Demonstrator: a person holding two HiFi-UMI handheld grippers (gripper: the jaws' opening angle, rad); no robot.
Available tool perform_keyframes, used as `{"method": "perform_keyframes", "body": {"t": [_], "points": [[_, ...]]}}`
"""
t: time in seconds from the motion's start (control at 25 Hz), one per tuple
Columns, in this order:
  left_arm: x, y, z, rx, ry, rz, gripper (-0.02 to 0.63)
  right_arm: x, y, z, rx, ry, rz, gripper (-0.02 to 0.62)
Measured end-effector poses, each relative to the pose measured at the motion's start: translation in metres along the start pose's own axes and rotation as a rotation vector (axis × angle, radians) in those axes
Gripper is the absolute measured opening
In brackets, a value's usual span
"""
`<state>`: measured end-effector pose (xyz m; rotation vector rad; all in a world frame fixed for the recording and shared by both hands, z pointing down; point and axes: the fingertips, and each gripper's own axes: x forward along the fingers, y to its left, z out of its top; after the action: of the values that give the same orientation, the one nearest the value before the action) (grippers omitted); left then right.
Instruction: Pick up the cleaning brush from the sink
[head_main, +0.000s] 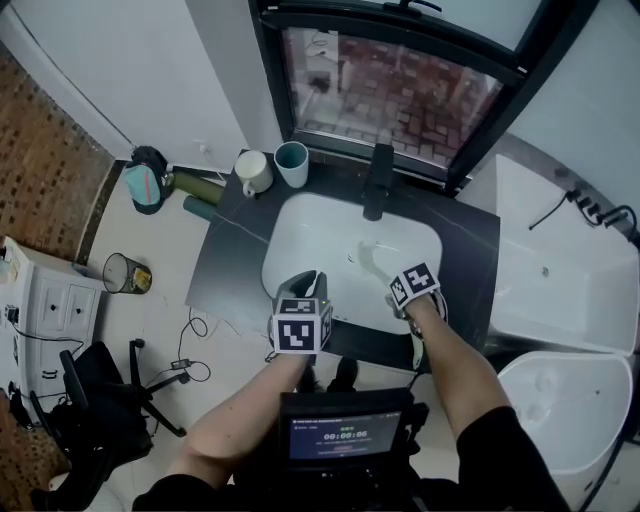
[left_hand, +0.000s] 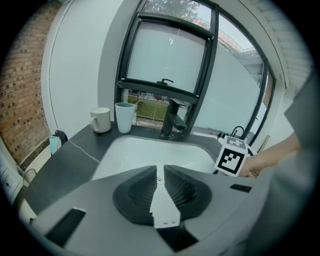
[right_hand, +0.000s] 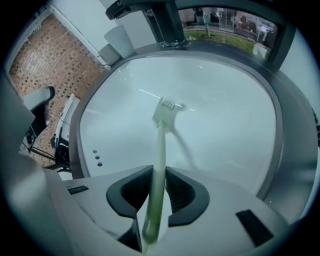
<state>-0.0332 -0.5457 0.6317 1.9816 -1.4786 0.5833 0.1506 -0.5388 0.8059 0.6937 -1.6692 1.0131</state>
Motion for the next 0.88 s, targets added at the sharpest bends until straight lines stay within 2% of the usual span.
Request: {"method": "perform_keyframes", "body": {"t": [0.12,0.32,0.72,0.88], "points": [[0.0,0.003,0.0,-0.01,-0.003,0.0,0.057,0.006,-0.001,-0.004,0.025,0.042,-0.013,0.037],[-0.003,0.007,-0.004,-0.012,0.001,-0.004,0.055,0.007,-0.001,-0.003,0.054,0.053,-0.028,0.028],[-0.031,0.011,0.008,0.0,-0.04,-0.044,0.055,-0.026,0.016,0.003,0.123,-0.041,-0.021,0.021],[-0.059,0.012,0.013,0.012,-0.073,-0.073,0.055,-0.054,0.035,-0.004,0.151,-0.116,-0.017,0.021]]}}
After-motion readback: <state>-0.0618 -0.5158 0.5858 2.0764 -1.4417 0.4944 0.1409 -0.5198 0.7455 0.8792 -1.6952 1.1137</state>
